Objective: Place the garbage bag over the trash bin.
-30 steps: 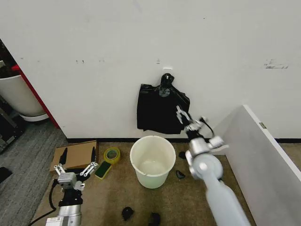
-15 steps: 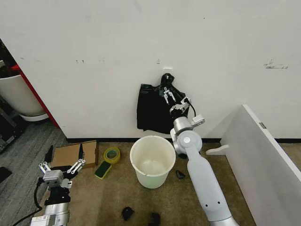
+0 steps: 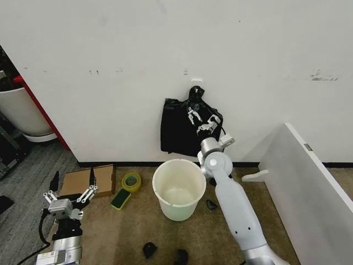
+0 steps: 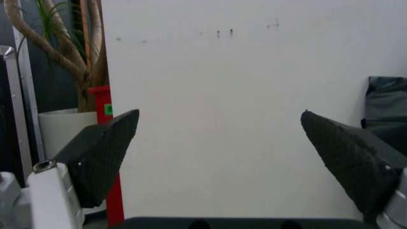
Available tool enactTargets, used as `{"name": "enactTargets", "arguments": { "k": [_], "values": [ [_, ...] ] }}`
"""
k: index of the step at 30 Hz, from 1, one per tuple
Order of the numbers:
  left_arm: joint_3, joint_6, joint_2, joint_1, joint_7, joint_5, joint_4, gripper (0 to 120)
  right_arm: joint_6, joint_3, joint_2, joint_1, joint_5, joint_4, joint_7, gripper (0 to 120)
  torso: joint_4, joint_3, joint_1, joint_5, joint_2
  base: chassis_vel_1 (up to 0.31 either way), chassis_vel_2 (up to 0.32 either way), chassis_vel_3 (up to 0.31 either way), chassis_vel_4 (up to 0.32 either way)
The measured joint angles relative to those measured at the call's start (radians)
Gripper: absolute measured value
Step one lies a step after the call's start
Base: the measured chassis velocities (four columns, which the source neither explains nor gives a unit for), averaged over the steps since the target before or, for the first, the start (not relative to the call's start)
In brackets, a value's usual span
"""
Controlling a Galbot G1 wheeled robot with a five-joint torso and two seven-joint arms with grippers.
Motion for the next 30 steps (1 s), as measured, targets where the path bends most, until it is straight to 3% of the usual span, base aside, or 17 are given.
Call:
{"name": "enactTargets", "arguments": {
  "k": [22, 30],
  "values": [
    [0.01, -0.01, -0.014, -0.03, -0.011, 0.004, 0.059, 100, 0.044, 0.002, -0.002, 0.002, -0.034, -0.008, -0.032, 0, 0.0, 0.0, 0.0, 0.0, 0.0, 0.0, 0.0, 0.0, 0.0],
    [0.013, -0.012, -0.017, -0.035, -0.012, 0.005, 0.063, 100, 0.045, -0.006, -0.016, -0.036, -0.039, 0.04, -0.032, 0, 0.0001, 0.0, 0.0, 0.0, 0.0, 0.0, 0.0, 0.0, 0.0]
  ]
}}
